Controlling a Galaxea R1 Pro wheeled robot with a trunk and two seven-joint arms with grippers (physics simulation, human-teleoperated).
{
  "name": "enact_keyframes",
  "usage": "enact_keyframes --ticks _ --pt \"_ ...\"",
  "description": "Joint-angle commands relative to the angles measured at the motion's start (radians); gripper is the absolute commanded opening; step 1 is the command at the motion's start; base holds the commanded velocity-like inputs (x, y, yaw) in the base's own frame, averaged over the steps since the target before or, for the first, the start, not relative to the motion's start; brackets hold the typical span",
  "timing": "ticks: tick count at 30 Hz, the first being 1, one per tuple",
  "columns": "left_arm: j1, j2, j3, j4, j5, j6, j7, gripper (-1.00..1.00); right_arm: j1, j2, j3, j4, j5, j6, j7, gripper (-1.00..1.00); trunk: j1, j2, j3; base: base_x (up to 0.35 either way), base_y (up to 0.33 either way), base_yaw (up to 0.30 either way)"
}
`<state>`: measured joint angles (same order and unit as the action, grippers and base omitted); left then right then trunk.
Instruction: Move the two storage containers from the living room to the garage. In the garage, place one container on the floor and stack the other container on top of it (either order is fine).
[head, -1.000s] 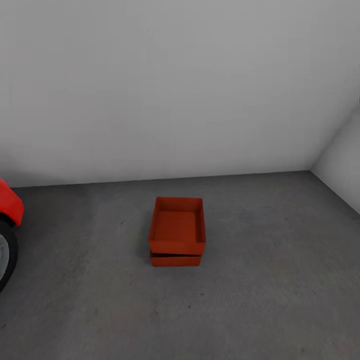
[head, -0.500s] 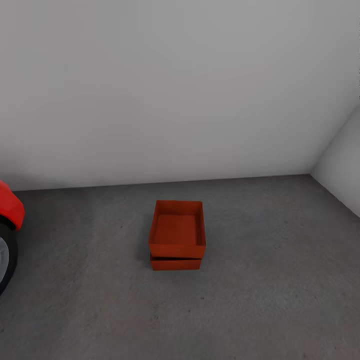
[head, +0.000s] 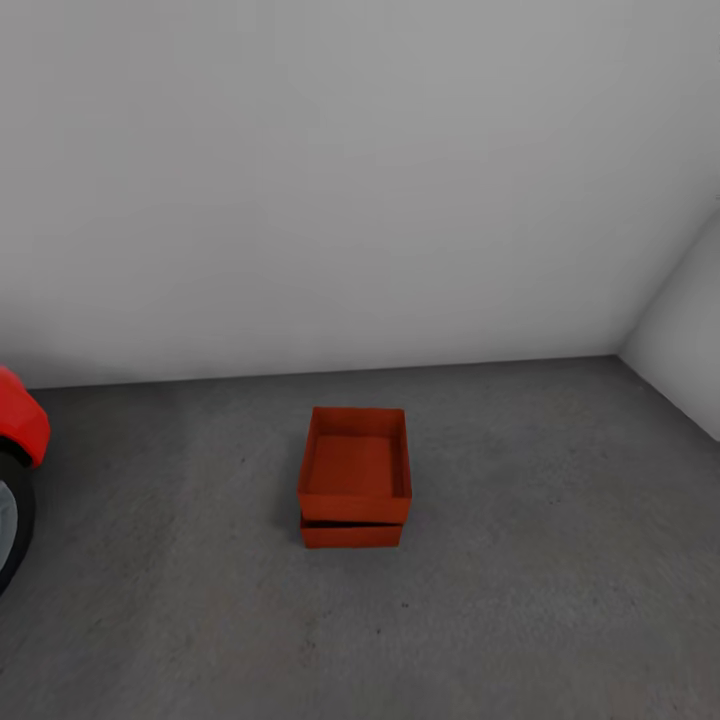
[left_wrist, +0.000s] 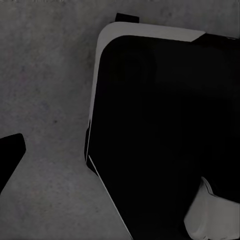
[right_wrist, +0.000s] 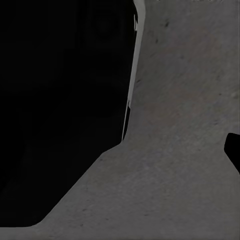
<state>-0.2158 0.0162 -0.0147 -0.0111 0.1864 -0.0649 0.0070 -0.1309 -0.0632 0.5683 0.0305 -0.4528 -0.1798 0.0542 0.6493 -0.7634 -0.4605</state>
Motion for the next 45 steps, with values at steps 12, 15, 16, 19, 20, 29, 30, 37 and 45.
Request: enact_keyframes --ticks 12,15,16,19,20,29,30,37,45 --pt "-0.001 0.001 -0.004 0.0 0.006 -0.004 0.001 1.0 -0.001 0.004 0.007 0.003 -0.01 -0.021 0.006 1.0 0.0 -0.001 0.019 0.0 0.0 0.0" --pt "-0.001 0.001 -0.004 0.0 0.005 -0.004 0.001 1.0 0.0 0.005 0.007 0.003 -0.01 -0.026 0.006 1.0 0.0 -0.001 0.023 0.0 0.0 0.0" --pt "-0.001 0.001 -0.004 0.0 0.005 -0.004 0.001 1.0 -0.001 0.005 0.007 0.003 -0.01 -0.026 0.006 1.0 0.0 -0.001 0.025 0.0 0.0 0.0" --pt "-0.001 0.001 -0.004 0.0 0.005 -0.004 0.001 1.0 -0.001 0.005 0.007 0.003 -0.01 -0.027 0.006 1.0 0.0 -0.001 0.03 0.0 0.0 0.0" --pt "-0.001 0.001 -0.004 0.0 0.005 -0.004 0.001 1.0 -0.001 0.005 0.007 0.003 -0.01 -0.027 0.006 1.0 0.0 -0.001 0.032 0.0 0.0 0.0" --pt "-0.001 0.001 -0.004 0.0 0.005 -0.004 0.001 1.0 -0.001 0.005 0.007 0.003 -0.01 -0.028 0.006 1.0 0.0 -0.001 0.046 0.0 0.0 0.0" --pt "-0.001 0.001 -0.004 0.0 0.005 -0.004 0.001 1.0 0.0 0.006 0.007 0.003 -0.01 -0.028 0.006 1.0 0.0 -0.001 0.048 0.0 0.0 0.0" --pt "-0.001 0.001 -0.004 0.0 0.005 -0.004 0.001 1.0 -0.001 0.006 0.007 0.003 -0.01 -0.029 0.006 1.0 0.0 -0.001 0.059 0.0 0.0 0.0" --pt "-0.001 0.001 -0.004 0.0 0.005 -0.004 0.001 1.0 0.002 0.005 0.007 0.003 -0.01 -0.05 0.006 1.0 0.0 -0.001 0.072 0.0 0.0 0.0"
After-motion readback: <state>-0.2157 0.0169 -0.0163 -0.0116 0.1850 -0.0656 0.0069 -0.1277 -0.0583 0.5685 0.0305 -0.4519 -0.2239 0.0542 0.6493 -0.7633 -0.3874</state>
